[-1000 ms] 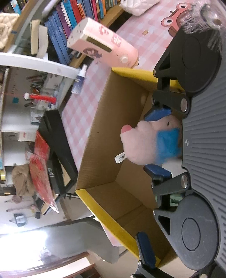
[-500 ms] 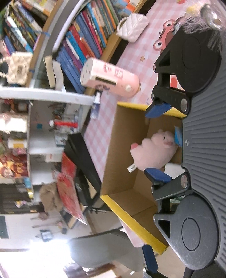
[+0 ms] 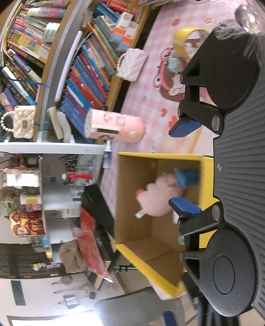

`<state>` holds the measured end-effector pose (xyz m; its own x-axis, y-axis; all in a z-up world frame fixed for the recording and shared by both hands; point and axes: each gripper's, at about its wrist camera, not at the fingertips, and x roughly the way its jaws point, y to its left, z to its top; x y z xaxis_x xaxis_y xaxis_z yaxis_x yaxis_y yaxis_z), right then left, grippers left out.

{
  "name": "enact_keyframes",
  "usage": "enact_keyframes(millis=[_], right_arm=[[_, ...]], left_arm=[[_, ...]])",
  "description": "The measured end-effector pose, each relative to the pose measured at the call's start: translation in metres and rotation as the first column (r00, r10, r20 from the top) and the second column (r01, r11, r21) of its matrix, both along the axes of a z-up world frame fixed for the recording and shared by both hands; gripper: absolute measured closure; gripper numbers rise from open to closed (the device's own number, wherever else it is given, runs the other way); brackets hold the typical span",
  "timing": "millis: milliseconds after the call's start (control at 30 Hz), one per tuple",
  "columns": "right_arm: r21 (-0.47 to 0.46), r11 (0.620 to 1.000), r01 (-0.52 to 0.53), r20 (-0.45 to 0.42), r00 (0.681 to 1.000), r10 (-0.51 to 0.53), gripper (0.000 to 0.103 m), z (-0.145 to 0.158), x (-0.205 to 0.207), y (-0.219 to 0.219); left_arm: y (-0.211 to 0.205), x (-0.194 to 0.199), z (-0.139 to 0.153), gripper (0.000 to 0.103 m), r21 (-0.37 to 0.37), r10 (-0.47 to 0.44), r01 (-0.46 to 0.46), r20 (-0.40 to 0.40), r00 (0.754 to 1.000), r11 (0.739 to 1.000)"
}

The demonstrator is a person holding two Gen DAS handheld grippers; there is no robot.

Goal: Organize objects
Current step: 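Withdraw both open grippers up and away from the yellow box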

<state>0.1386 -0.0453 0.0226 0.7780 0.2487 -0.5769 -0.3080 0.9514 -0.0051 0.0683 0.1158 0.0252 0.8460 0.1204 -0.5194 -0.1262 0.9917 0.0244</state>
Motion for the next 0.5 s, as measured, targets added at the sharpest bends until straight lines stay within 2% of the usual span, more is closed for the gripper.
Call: enact_keyframes(millis=[200,467,500], right_arm=[[-0.027,1.0,0.006,-0.038,0.999,-0.007,0.038,-0.017,-0.03,0.003],[-0.071,0.997,0.015,-0.063,0.998,-0.019,0.025,-0.035,-0.066,0.008],[-0.079,0.997,0.017,-0.067,0.998,-0.022,0.021,-0.036,-0.07,0.009]], left_arm=[[0.006,-0.02,-0.006,0.007,-0.031,0.005,-0.006,-0.034,0.999,0.999],[0.007,-0.044,-0.019,0.006,-0.048,0.021,-0.025,-0.096,0.995,0.999],[0.007,-0.047,-0.021,0.006,-0.046,0.018,-0.023,-0.105,0.994,0.999]])
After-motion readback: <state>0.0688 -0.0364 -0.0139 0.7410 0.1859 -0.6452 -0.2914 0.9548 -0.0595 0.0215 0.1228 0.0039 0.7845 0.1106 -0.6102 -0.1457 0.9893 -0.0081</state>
